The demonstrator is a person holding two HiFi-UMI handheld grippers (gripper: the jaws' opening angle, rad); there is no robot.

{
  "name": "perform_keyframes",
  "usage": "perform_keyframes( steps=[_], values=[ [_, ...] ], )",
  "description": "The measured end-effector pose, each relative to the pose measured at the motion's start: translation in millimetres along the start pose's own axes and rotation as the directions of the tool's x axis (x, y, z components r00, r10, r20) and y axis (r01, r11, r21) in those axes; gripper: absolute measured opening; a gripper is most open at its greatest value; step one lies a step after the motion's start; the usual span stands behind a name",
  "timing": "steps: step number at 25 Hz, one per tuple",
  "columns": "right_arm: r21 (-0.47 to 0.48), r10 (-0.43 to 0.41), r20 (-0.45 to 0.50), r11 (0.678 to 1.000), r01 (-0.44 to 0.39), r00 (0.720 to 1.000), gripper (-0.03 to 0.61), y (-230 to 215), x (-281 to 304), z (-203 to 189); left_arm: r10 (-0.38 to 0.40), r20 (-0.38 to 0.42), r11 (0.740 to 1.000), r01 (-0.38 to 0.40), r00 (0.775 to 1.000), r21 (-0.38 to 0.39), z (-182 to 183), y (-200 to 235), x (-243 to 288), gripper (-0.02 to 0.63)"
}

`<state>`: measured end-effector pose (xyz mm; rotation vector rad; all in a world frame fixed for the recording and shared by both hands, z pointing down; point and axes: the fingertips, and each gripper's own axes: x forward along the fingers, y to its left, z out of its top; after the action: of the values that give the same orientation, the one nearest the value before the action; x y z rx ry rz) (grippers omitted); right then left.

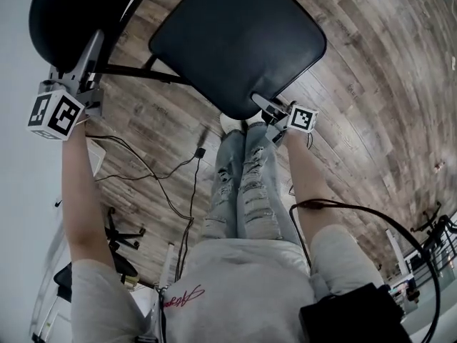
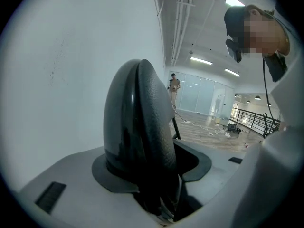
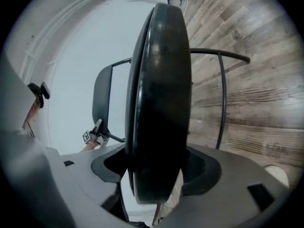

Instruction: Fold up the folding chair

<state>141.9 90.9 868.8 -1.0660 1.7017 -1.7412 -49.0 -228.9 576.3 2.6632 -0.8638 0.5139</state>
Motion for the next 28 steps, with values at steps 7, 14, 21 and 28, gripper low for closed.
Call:
perform_keyframes(
  steps=[7,14,21,28],
  values=[
    [0.091,-0.003,0.231,0.996,-0.019,0.973,0.289,-3,15,44,-0.07,0.017,0.994,0.071,0.997,-0.079,-2,-4,0,0.183],
    [0.084,-0.076,0.184,0.995,0.061,0.98,0.273,31,13,58,-0.118,0.069,0.991,0.122,0.991,-0.061,23,-32,-21,0.12],
    [0.162,-0.202,0.16,0.971,0.176,0.966,0.222,115,48,83,-0.076,0.085,0.996,0.08,0.993,-0.047,61,-48,-38,0.097],
    [0.172,-0.215,0.144,0.967,0.189,0.966,0.145,200,93,97,-0.072,0.1,0.997,0.071,0.992,0.016,75,-56,-46,0.094]
  ],
)
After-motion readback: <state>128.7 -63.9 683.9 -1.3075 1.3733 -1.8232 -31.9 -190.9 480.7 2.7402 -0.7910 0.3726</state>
